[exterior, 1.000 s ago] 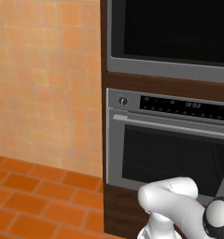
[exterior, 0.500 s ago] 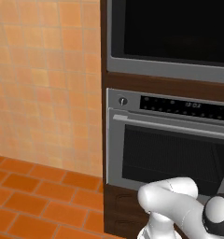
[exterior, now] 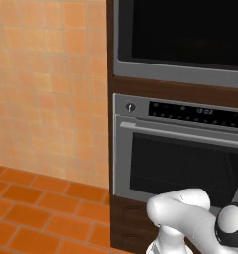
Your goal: Pick the mushroom from the sink and place it in the bowl. Then pick the bowl and place it in the microwave. Then close the microwave door and press the start button.
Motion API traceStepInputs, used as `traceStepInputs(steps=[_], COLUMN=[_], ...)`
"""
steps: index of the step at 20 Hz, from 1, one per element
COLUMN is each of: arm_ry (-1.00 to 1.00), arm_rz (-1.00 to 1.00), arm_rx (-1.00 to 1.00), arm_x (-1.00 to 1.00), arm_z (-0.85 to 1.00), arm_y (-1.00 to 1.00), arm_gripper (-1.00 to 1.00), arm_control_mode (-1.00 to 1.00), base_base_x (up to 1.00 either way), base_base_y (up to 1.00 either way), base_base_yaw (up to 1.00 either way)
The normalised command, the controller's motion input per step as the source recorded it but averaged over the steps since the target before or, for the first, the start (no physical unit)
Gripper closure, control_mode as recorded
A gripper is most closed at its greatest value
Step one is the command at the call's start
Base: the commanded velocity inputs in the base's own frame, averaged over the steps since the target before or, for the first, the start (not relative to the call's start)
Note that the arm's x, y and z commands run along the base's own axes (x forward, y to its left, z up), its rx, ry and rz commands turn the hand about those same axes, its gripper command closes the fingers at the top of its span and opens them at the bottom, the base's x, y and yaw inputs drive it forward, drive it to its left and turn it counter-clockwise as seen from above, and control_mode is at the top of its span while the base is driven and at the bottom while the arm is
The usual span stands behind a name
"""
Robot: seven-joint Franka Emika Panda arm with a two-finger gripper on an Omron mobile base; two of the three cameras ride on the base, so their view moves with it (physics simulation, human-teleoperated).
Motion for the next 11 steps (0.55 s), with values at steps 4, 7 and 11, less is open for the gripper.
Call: traceStepInputs(steps=[4, 7, 11], arm_ry=[-0.04, -0.09, -0.04], arm_rz=[0.02, 0.0, 0.0], arm_rx=[0.01, 0.0, 0.0], arm_x=[0.05, -0.63, -0.68], arm_z=[-0.11, 0.01, 0.03], arm_y=[0.23, 0.7, 0.6], arm_gripper=[1.0, 1.0, 1.0], arm_control_mode=[-1.0, -1.0, -1.0], base_base_x=[0.0, 0.0, 0.0], base_base_y=[0.0, 0.0, 0.0], base_base_yaw=[0.0, 0.0, 0.0])
